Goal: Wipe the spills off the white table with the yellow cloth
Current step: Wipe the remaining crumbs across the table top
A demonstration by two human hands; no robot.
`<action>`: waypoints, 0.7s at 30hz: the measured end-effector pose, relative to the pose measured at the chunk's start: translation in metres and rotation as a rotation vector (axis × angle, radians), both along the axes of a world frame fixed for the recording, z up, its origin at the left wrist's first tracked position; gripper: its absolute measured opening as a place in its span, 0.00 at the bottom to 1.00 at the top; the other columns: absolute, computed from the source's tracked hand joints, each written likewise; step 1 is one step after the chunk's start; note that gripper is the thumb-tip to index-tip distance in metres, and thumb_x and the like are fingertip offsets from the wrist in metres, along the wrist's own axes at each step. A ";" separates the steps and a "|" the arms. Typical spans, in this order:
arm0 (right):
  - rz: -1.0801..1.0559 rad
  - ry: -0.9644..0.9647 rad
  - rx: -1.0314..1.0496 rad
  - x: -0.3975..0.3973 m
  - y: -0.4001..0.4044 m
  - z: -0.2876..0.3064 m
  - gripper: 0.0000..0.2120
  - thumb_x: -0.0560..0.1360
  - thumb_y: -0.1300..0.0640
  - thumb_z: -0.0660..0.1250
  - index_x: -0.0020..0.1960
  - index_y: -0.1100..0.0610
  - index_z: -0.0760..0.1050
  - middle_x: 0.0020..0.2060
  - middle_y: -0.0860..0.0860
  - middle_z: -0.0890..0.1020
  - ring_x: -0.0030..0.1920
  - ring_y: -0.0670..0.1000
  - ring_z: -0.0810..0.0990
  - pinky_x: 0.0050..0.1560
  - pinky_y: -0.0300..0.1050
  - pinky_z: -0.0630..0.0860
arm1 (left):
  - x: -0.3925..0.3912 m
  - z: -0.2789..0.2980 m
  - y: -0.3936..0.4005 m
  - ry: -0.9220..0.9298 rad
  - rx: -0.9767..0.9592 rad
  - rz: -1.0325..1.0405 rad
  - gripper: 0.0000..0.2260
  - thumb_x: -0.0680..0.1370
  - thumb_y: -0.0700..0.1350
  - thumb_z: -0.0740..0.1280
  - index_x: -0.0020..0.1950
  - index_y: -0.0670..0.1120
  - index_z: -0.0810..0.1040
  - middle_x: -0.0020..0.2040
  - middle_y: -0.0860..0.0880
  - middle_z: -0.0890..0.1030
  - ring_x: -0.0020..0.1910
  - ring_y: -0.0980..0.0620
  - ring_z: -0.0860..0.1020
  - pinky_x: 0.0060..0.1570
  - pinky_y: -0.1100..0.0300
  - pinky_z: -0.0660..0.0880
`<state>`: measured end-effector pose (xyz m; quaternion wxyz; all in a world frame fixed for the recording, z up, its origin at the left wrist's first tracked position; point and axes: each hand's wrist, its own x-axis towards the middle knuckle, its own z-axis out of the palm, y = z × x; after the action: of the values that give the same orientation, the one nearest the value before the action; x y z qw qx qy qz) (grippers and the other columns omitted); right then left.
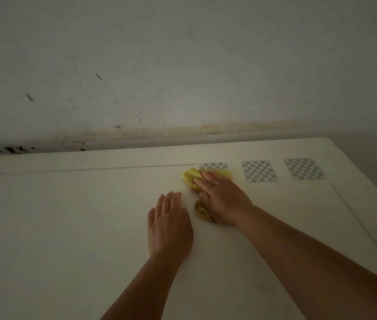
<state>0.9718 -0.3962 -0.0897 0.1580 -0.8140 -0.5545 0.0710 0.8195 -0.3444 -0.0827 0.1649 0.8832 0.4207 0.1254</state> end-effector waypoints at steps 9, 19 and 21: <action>-0.242 -0.037 0.023 0.071 0.042 -0.003 0.24 0.79 0.48 0.44 0.74 0.53 0.51 0.76 0.53 0.53 0.75 0.54 0.49 0.73 0.52 0.46 | 0.012 -0.004 0.009 0.013 0.069 0.010 0.22 0.77 0.52 0.50 0.72 0.53 0.60 0.75 0.54 0.61 0.75 0.56 0.53 0.72 0.56 0.51; -0.424 -0.031 -0.028 0.142 -0.051 0.000 0.26 0.79 0.51 0.47 0.74 0.54 0.45 0.75 0.56 0.55 0.74 0.56 0.52 0.72 0.56 0.51 | 0.011 -0.002 0.010 0.006 0.074 -0.009 0.21 0.78 0.50 0.52 0.71 0.50 0.64 0.74 0.50 0.64 0.74 0.52 0.58 0.71 0.52 0.53; -0.453 -0.135 -0.086 0.151 -0.077 0.001 0.24 0.78 0.50 0.47 0.73 0.53 0.49 0.75 0.55 0.56 0.73 0.57 0.53 0.70 0.59 0.52 | 0.011 -0.003 0.009 -0.001 0.075 -0.001 0.21 0.78 0.50 0.51 0.71 0.49 0.64 0.74 0.50 0.64 0.74 0.52 0.58 0.71 0.52 0.54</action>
<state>1.1230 -0.4731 -0.0890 0.0976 -0.9265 -0.3635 0.0026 0.8307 -0.3353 -0.0854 0.1319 0.8890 0.4150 0.1415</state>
